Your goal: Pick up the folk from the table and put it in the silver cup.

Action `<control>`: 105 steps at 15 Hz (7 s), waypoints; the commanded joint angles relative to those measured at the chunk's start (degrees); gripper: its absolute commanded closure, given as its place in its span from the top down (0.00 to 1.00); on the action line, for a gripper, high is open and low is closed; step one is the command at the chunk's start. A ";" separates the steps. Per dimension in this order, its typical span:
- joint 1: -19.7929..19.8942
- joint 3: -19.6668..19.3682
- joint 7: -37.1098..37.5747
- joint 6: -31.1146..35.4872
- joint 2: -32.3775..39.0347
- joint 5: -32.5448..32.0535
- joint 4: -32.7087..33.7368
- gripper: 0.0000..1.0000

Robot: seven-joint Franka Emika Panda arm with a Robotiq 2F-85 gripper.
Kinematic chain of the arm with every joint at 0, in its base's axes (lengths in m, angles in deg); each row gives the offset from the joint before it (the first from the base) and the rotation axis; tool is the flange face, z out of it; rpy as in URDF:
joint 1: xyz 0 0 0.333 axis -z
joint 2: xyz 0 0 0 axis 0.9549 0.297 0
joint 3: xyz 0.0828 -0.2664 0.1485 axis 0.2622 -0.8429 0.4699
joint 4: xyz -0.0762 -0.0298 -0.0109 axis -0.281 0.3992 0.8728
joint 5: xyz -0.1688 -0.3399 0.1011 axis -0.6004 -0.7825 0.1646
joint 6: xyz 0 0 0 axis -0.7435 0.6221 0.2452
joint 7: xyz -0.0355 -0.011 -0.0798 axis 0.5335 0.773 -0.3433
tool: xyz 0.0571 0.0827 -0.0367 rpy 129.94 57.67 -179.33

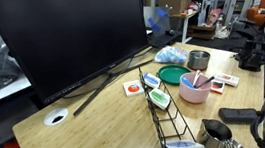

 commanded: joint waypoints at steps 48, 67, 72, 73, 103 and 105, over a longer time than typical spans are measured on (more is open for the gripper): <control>-3.46 -6.92 17.00 8.16 6.13 -6.18 3.25 0.07; -3.87 -12.49 -35.16 1.05 -18.44 67.01 -2.00 0.07; -2.07 -10.14 -33.40 1.67 -18.12 65.48 -1.97 0.28; -2.07 -10.14 -33.40 1.64 -18.12 65.48 -1.97 0.28; 10.87 -20.42 -38.18 -30.73 4.19 69.57 8.51 0.07; 12.17 -21.65 -38.88 -36.20 3.95 70.53 7.66 0.07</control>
